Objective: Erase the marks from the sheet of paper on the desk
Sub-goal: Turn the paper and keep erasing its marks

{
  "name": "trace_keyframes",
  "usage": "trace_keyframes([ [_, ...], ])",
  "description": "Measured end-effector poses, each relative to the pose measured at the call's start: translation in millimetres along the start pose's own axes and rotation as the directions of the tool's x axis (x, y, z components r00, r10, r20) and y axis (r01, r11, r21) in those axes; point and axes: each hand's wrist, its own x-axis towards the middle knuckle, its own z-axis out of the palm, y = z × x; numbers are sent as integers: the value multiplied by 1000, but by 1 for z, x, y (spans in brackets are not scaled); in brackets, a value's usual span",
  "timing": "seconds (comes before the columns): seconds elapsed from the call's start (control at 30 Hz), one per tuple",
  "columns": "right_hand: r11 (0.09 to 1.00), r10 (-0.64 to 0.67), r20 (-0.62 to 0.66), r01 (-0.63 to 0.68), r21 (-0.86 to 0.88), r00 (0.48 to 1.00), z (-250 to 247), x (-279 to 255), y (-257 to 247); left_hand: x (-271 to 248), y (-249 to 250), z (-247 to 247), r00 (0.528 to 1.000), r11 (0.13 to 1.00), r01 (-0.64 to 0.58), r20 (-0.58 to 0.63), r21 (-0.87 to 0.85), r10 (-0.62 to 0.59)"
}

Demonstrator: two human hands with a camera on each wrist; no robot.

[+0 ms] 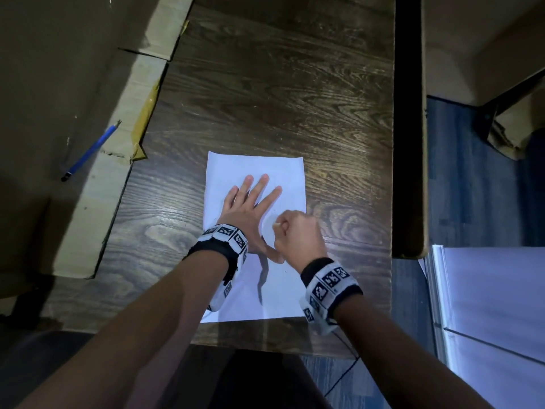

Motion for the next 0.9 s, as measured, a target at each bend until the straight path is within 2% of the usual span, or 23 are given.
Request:
trace_keyframes([
  [0.17, 999, 22, -92, -18, 45, 995, -8, 46, -9, 1, 1, -2, 1000, 1000, 6, 18, 9, -6],
  [0.23, 999, 34, -99, -29, 44, 995, -3, 34, -5, -1, 1, -2, 1000, 1000, 3, 14, -2, -2],
  [0.33, 999, 1, -20, 0, 43, 1000, 2, -4, 2, -2, 0, -1, 1000, 1000, -5, -15, -7, 5],
  [0.4, 999, -10, -20, 11, 48, 1000, 1, 3, 4, -1, 0, -1, 1000, 1000, -6, -20, 1, 6],
  [0.53, 996, 27, -102, -18, 89, 994, -1, 44, 0, 0, 1, -1, 1000, 1000, 1, 3, 9, -1],
  [0.7, 992, 14, -103, -1, 123, 995, 0, 34, 8, -9, -17, -5, 998, 997, -34, -52, -69, 30],
  [0.8, 995, -9, -110, 20, 101, 994, -1, 39, 9, -21, -43, -6, 994, 988, 8, -108, -155, -25],
  [0.9, 993, -75, -121, 85, 77, 990, 7, 26, 9, -25, -48, -5, 994, 988, 20, -107, -150, -37],
])
